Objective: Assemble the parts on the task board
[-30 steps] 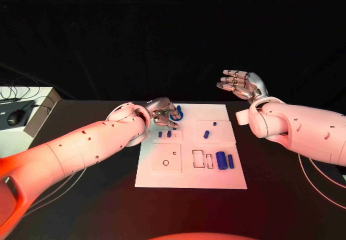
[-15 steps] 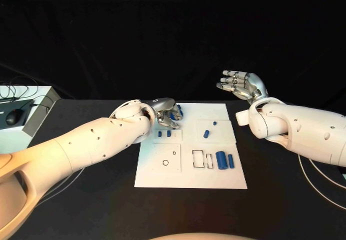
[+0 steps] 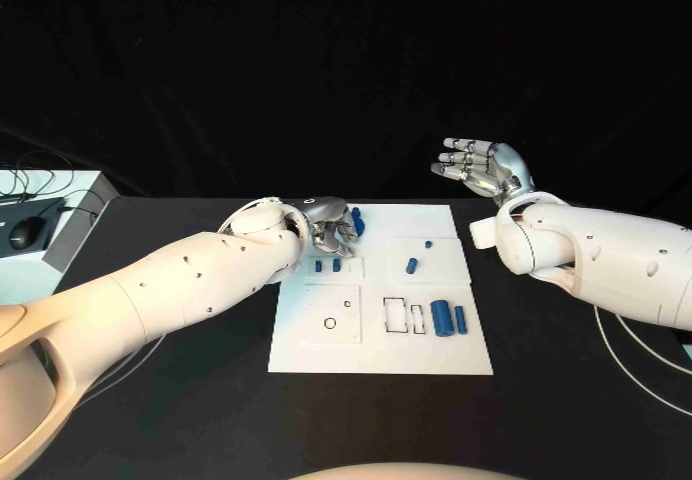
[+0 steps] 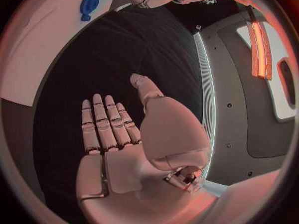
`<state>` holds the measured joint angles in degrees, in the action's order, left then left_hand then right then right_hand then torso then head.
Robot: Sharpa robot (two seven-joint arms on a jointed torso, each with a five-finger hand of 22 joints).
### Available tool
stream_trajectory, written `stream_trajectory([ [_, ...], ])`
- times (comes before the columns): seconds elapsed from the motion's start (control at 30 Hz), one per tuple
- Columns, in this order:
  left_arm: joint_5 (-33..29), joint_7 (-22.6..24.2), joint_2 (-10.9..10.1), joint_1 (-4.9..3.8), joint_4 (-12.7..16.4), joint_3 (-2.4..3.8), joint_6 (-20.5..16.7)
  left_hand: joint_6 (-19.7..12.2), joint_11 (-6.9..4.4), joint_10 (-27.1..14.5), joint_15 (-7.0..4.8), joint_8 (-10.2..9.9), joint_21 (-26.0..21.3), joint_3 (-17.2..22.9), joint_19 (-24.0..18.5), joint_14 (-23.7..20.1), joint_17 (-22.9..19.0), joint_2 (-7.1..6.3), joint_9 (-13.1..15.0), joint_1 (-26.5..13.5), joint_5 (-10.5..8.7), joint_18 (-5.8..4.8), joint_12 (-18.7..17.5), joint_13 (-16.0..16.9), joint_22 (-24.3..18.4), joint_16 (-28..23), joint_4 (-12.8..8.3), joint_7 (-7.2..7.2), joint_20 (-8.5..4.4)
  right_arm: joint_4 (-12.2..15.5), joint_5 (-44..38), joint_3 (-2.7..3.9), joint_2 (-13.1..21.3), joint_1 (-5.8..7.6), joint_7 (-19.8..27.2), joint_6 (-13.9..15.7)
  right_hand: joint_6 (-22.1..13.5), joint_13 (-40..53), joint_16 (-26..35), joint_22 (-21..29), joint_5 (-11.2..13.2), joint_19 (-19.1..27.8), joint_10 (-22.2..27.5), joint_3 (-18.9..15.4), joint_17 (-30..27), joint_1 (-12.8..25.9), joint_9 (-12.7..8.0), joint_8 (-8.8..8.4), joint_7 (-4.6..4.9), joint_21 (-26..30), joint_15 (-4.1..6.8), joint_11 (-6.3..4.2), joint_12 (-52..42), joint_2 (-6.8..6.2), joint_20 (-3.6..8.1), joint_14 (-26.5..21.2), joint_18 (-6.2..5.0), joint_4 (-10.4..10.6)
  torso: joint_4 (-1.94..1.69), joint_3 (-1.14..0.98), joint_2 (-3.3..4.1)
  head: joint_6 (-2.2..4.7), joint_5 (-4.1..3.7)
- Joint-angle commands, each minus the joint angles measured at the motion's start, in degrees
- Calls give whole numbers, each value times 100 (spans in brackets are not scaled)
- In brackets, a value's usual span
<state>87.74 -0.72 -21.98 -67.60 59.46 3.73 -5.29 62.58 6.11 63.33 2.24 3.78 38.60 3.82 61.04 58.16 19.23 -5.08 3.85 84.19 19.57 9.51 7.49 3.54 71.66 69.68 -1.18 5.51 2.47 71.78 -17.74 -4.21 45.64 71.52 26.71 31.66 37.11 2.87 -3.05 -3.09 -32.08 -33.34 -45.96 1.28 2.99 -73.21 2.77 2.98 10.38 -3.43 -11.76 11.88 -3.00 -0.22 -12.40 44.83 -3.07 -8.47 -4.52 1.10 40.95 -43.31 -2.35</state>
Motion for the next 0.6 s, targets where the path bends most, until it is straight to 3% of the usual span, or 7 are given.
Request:
stream_trajectory([
  [0.03, 92, -109, 15, -9, -5, 0, 150, 5, -24, 90, -23, -20, 25, 51, 57, 32, -23, -17, -5, -45, 11, 64, -42, -3, 40, 67, 4, 38, -8, 12, -1, 2, -1, 0, 73, -88, 39, -1, 16, 7, -24, 5, -28, -15, -7, 32, -3, -32, 365, 29, 23, 7, 14, 16, -1, 27, 102, -23, -7, 0, -2, -5, -11],
  [0.37, 95, -106, 19, -8, -30, -2, 169, 115, -49, 209, -43, -19, 49, 207, 84, 44, -45, -6, -6, -32, 18, 70, -145, -3, 158, 160, 11, 43, -25, 18, -1, 2, -2, 0, 74, -88, 39, -1, 16, 7, -24, 5, -28, -15, -7, 32, -3, -32, 365, 29, 23, 7, 14, 16, -1, 27, 102, -23, 5, 0, 7, -6, -29],
  [0.6, 95, -59, 44, -6, -76, -14, 134, 190, -83, 360, -72, -22, 63, 573, 99, 58, -62, -41, -14, -81, 5, 80, -250, -2, 245, 191, -16, 19, -35, 25, -1, 2, 2, 1, 73, -86, 41, 0, 16, 8, -24, 8, -34, -14, -7, 32, -3, -31, 371, 30, 22, 9, 13, 19, 1, 26, 103, -20, 21, -3, 23, 5, -25],
])
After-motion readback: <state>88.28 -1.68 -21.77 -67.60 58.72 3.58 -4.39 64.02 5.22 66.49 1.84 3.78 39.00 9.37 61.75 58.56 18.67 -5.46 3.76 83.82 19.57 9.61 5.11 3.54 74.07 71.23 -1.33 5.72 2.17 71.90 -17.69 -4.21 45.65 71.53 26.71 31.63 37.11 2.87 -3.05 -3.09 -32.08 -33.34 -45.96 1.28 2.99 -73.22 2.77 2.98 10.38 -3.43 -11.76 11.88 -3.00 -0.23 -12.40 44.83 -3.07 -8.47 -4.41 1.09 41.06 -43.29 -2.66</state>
